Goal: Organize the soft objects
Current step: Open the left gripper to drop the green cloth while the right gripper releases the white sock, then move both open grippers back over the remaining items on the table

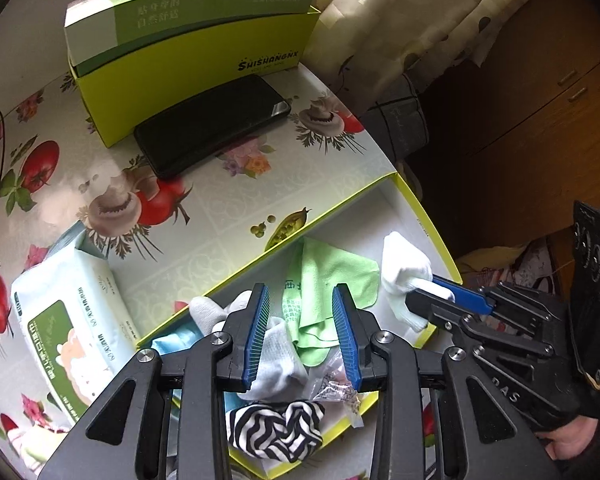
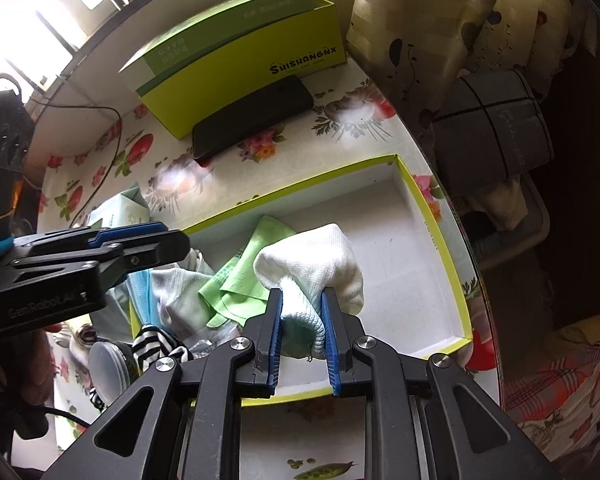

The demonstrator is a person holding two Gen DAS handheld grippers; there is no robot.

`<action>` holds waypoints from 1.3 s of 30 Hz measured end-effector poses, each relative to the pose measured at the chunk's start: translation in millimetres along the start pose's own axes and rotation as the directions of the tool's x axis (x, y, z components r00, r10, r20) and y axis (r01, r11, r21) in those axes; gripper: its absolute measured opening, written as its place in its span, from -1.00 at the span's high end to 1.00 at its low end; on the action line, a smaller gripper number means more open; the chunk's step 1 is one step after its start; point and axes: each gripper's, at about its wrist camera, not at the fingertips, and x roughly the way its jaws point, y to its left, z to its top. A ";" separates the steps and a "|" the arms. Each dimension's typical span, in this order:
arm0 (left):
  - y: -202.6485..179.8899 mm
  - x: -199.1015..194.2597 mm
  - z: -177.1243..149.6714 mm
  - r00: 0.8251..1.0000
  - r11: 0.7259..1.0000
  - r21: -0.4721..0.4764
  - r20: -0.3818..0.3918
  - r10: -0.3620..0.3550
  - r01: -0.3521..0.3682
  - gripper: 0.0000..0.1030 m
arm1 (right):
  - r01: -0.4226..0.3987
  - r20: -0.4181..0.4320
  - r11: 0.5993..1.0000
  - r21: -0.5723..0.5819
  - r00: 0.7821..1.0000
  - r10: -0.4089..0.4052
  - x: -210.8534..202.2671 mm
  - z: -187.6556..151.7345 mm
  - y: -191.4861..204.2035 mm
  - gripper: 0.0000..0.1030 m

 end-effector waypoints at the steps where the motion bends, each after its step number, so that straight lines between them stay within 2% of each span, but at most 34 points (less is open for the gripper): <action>1: 1.7 -3.3 -0.7 1.000 1.000 -0.005 0.005 0.000 0.000 0.34 | 0.010 0.000 1.000 -0.006 1.000 -0.010 3.3 4.1 -0.3 0.65; 7: 9.0 -20.3 -8.3 1.000 1.000 -0.025 0.027 0.001 0.000 0.34 | 0.100 0.013 0.994 -0.052 0.995 -0.100 20.2 25.9 -5.8 0.59; 9: 9.9 -24.0 -9.8 0.999 1.000 -0.028 0.034 0.006 -0.005 0.34 | 0.131 0.019 0.989 -0.067 0.991 -0.130 24.0 30.1 -8.6 0.49; 11: 10.7 -27.5 -11.2 0.999 1.000 -0.029 0.037 0.005 -0.003 0.34 | 0.119 0.016 0.991 -0.054 0.993 -0.118 24.5 31.6 -12.5 0.29; 14: 11.4 -32.7 -13.9 0.999 0.999 -0.033 0.042 0.007 -0.005 0.34 | 0.112 0.023 0.993 -0.047 0.994 -0.111 19.4 28.4 -14.3 0.13; 28: 18.4 -64.7 -42.4 0.997 0.997 -0.074 0.077 0.017 -0.011 0.34 | 0.087 0.044 0.996 0.020 0.995 -0.088 -34.2 -11.9 -10.8 0.10; 33: 25.1 -82.1 -61.9 0.994 0.995 -0.098 0.100 0.036 -0.026 0.34 | 0.078 0.045 0.997 -0.002 0.996 -0.078 -49.6 -24.5 3.9 0.10; 39: 35.9 -100.2 -83.0 0.991 0.992 -0.122 0.120 0.053 -0.039 0.34 | 0.050 0.037 0.996 -0.071 0.998 -0.048 -56.0 -34.1 39.7 0.08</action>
